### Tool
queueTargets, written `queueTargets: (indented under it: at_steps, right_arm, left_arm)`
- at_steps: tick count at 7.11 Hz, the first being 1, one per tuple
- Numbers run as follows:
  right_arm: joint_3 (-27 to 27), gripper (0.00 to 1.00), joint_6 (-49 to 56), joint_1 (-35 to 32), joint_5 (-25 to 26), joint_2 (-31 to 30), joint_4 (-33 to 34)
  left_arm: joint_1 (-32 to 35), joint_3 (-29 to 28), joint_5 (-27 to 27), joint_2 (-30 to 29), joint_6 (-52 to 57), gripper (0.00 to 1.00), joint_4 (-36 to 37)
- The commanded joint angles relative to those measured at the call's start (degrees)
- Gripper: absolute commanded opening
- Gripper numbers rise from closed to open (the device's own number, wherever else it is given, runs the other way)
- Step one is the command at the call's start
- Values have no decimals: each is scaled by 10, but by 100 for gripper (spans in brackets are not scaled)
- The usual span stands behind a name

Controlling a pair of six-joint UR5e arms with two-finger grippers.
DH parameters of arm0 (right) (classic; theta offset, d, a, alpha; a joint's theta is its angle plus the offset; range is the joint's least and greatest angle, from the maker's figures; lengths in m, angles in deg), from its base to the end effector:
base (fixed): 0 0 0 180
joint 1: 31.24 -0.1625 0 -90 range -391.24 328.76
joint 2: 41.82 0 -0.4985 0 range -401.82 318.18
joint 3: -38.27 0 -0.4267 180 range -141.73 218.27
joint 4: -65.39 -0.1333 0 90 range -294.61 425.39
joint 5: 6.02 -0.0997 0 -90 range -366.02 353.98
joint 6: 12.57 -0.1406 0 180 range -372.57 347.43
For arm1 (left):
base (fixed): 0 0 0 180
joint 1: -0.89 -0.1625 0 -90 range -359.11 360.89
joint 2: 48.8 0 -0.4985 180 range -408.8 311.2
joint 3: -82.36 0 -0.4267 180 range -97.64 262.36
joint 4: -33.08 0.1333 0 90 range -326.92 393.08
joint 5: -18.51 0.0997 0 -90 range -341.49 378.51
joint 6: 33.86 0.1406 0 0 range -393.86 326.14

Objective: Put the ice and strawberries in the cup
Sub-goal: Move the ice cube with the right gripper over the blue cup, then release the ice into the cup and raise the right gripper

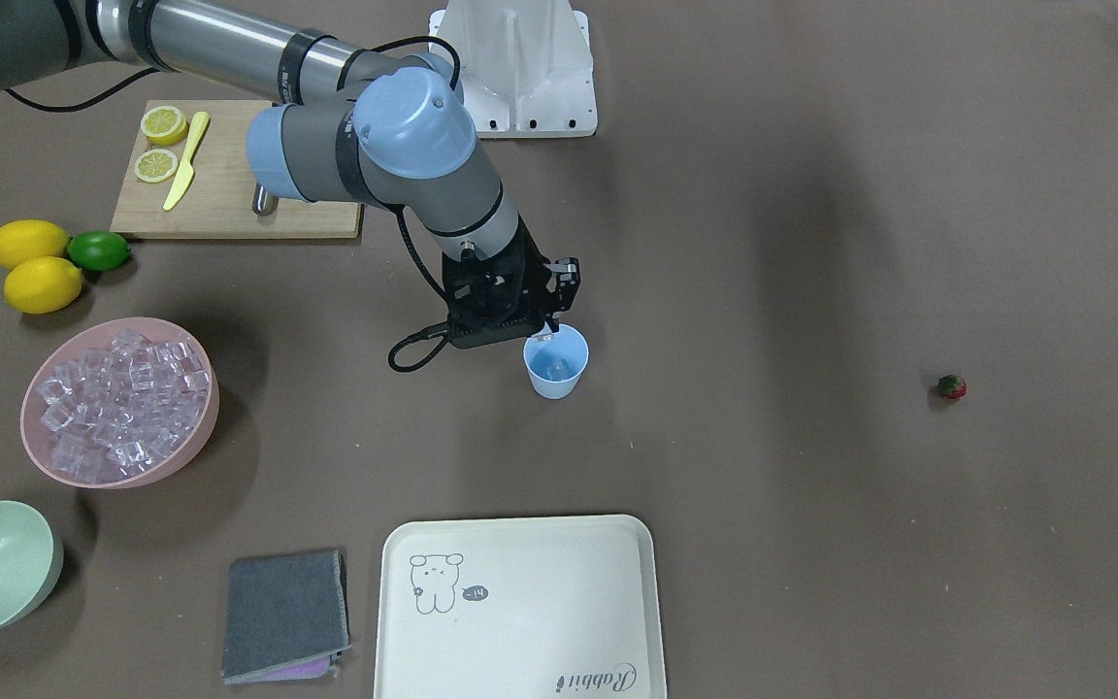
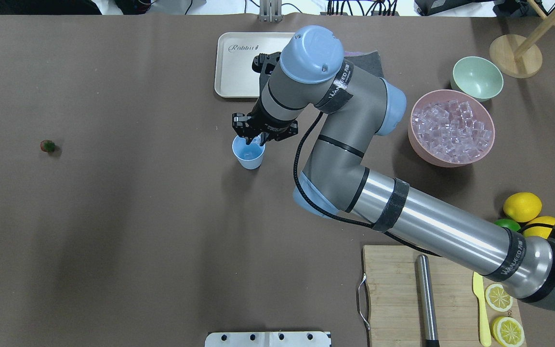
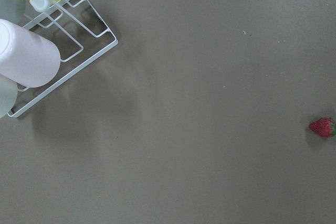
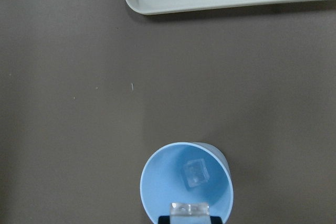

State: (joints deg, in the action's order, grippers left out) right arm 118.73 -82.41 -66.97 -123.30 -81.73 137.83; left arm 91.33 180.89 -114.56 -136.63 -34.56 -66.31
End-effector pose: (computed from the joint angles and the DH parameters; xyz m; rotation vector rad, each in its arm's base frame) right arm -0.6623 -0.5612 0.1863 0.0821 -1.0789 0.0034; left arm -0.0413 -0.5287 0.6852 0.2601 0.7474 0.0845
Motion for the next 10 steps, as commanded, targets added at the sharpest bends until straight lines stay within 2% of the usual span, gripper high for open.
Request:
queueTargets:
  at_steps: [1,3,5,6,7,9,10]
  right_arm:
    - [-19,0,-1,7,7,4,0]
    - [-24,99,-10,12,30,10,2]
    - [-19,99,-29,13,25,16,2]
    - [-6,99,-29,0,7,14,15]
    - [38,99,-19,-32,-32,4,79]
    - [121,99,86,-85,-30,-45,262]
    - [165,99,180,-113,-32,-107,263]
  left_arm:
    - [0,-3,0,-1,0,98,0]
    - [0,-3,0,-3,0,98,0]
    - [0,-1,0,-3,0,98,-1]
    - [0,-2,0,-3,0,98,-1]
    - [0,-1,0,-4,0,98,-1]
    - [0,2,-1,-3,0,98,-1]
    - [0,2,0,-2,0,98,-1]
